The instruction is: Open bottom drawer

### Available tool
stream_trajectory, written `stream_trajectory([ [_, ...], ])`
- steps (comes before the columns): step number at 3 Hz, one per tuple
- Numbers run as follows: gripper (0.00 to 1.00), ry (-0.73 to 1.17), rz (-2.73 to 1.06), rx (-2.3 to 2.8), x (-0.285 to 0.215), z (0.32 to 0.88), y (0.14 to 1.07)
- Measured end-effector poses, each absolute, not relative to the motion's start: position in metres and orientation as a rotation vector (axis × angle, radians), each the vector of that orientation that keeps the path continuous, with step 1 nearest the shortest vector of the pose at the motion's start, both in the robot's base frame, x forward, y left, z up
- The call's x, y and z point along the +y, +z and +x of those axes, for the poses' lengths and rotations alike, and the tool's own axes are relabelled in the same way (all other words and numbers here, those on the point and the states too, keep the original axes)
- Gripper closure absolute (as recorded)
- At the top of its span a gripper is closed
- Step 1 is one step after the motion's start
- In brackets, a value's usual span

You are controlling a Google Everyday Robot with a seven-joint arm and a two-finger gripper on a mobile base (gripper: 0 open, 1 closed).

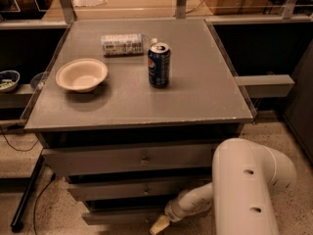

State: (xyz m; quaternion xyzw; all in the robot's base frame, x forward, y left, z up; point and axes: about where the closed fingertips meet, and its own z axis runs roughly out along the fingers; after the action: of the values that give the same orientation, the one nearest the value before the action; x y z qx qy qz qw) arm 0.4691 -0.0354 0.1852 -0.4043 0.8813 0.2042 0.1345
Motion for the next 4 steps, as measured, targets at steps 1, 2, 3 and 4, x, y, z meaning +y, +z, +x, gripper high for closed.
stream_trajectory([
  [1, 0.00, 0.606, -1.190, 2.558, -0.0362, 0.4622, 0.1821],
  [2, 0.00, 0.607, -1.190, 2.558, -0.0364, 0.4643, 0.1830],
  [3, 0.00, 0.617, -1.202, 2.555, -0.0378, 0.4618, 0.1834],
  [4, 0.00, 0.617, -1.202, 2.555, -0.0378, 0.4618, 0.1834],
])
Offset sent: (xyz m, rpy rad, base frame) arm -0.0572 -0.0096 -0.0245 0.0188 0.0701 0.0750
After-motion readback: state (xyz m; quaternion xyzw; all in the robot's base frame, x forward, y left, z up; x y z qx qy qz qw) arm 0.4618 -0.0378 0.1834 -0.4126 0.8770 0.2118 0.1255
